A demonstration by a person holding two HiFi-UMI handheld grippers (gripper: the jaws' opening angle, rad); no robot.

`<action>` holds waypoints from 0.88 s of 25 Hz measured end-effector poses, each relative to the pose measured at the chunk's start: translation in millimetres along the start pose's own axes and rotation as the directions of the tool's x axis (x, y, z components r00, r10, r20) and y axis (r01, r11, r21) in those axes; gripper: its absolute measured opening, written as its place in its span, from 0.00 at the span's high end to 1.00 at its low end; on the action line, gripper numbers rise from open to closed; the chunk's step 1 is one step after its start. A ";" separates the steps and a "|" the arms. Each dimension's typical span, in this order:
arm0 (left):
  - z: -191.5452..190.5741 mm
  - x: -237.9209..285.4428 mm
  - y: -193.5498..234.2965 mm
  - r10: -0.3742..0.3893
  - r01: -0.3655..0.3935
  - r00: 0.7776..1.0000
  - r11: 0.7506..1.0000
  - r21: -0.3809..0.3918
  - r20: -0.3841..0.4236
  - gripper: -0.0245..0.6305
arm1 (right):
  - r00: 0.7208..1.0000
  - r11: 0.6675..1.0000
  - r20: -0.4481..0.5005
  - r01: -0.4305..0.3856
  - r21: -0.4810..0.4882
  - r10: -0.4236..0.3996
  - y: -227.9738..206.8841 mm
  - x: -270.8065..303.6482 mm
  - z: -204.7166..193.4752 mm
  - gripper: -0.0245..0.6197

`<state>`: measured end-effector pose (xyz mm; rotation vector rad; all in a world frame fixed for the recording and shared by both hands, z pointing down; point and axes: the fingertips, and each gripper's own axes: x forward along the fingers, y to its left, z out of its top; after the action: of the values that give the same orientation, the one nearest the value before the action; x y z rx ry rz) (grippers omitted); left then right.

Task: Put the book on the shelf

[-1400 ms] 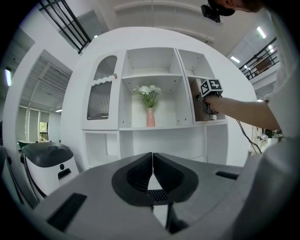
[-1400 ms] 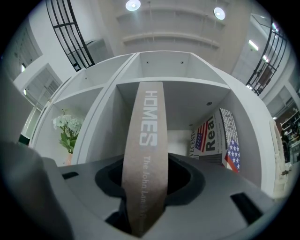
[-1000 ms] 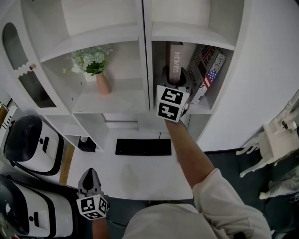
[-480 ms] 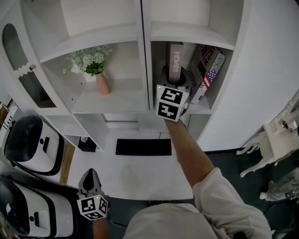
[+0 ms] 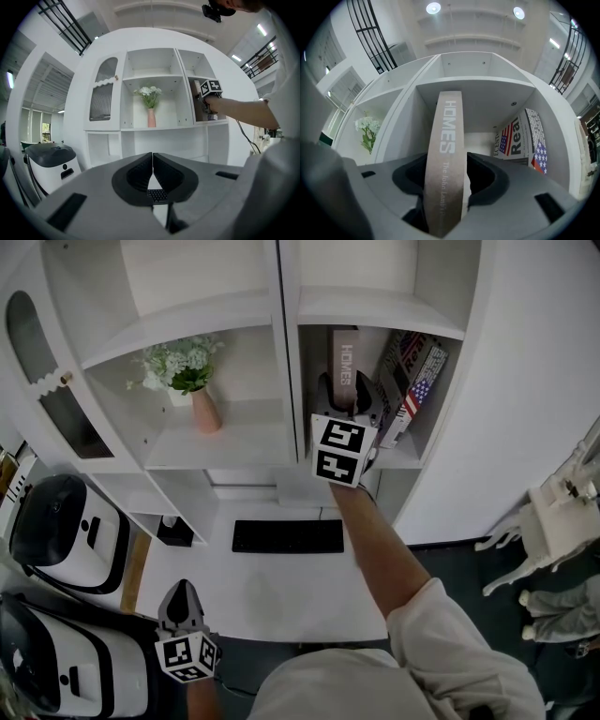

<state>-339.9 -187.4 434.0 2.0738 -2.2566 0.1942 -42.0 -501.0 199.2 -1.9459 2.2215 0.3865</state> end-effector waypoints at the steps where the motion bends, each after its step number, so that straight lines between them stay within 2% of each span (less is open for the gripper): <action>1: 0.3 -0.5 -0.9 -0.001 0.001 1.000 1.000 0.000 0.001 0.95 | 1.000 1.000 0.001 -0.005 0.000 0.005 0.6 -2.1 1.4 0.60; 10: 2.9 -4.6 -10.6 -0.022 0.022 1.000 1.000 0.002 0.012 0.95 | 1.000 1.000 -0.004 -0.027 -0.010 0.027 1.9 -23.5 6.5 0.60; 22: 8.1 -15.2 -27.4 -0.058 0.057 0.998 0.998 0.016 0.025 0.95 | 0.995 0.995 -0.003 -0.098 -0.001 0.098 -0.4 -71.9 18.0 0.61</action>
<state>-311.0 -175.8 425.2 2.1577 -2.2129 0.1831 -32.4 -427.6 202.8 -1.8434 2.3255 0.3989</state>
